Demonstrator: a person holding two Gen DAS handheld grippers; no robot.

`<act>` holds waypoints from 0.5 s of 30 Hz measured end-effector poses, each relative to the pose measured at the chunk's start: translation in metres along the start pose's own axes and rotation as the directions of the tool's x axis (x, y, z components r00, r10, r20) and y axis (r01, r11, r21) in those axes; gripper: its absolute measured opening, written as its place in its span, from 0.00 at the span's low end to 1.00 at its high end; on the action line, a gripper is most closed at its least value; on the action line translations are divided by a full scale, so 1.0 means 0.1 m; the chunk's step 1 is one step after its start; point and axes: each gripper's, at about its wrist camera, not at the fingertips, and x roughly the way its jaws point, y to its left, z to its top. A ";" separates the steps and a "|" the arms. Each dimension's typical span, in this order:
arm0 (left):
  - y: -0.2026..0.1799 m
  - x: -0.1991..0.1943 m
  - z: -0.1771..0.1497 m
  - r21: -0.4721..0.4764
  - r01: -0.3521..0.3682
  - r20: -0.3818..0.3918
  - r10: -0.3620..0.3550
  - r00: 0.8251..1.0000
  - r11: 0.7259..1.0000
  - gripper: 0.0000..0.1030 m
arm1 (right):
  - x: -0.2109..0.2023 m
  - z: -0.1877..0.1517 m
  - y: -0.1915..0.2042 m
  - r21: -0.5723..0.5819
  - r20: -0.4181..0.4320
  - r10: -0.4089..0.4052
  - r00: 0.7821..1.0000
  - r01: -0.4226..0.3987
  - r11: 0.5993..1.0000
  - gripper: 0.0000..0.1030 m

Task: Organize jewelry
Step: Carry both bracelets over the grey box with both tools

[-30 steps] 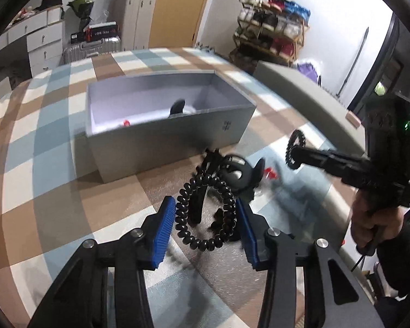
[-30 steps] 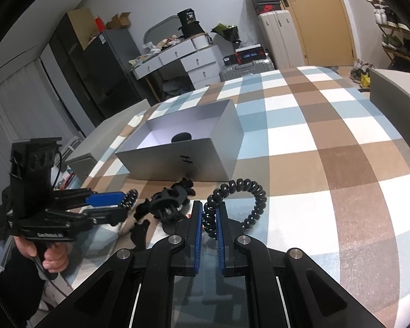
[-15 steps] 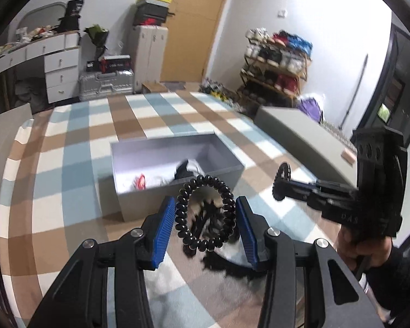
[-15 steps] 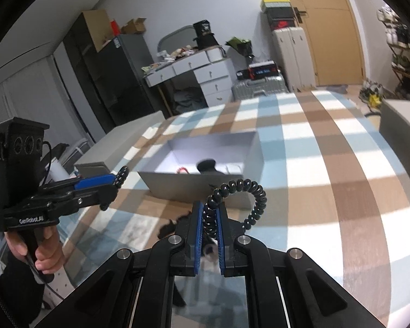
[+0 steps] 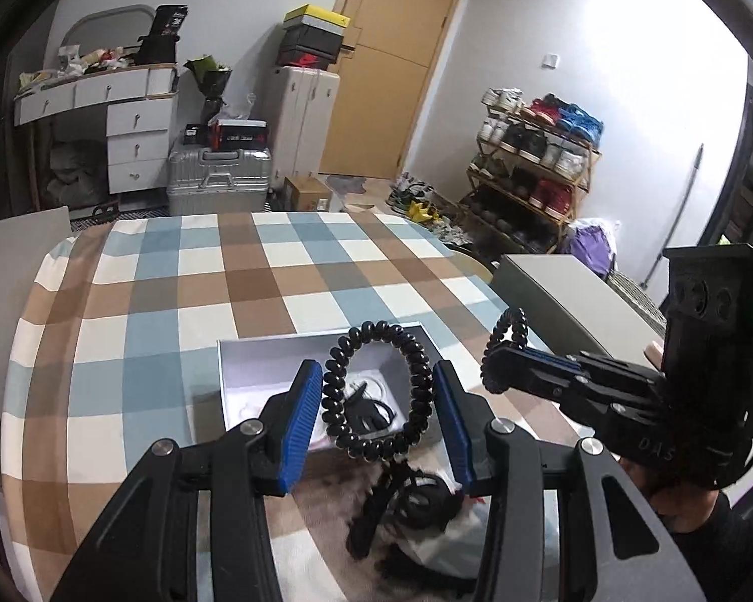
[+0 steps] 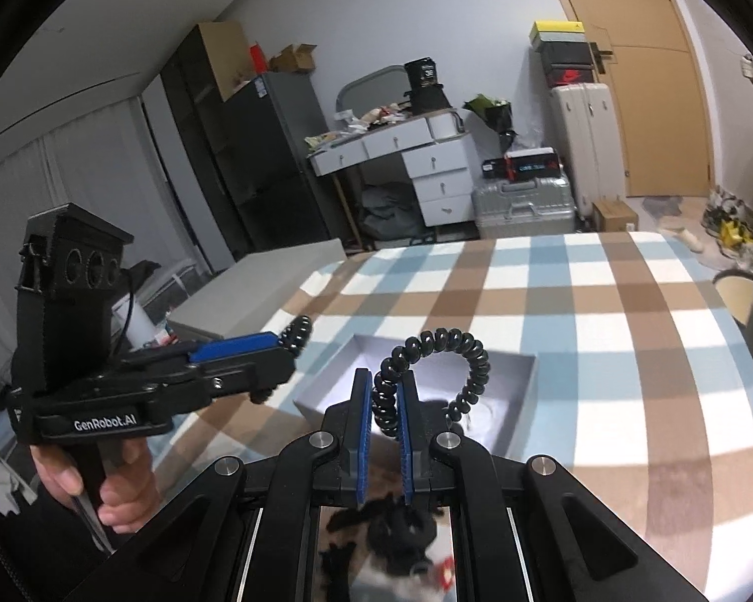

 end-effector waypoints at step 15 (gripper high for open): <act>0.08 0.39 0.02 -0.039 -0.051 -0.091 0.047 0.995 0.998 0.38 | 0.56 -0.01 -0.29 0.031 -0.115 0.019 0.993 -0.015 0.999 0.09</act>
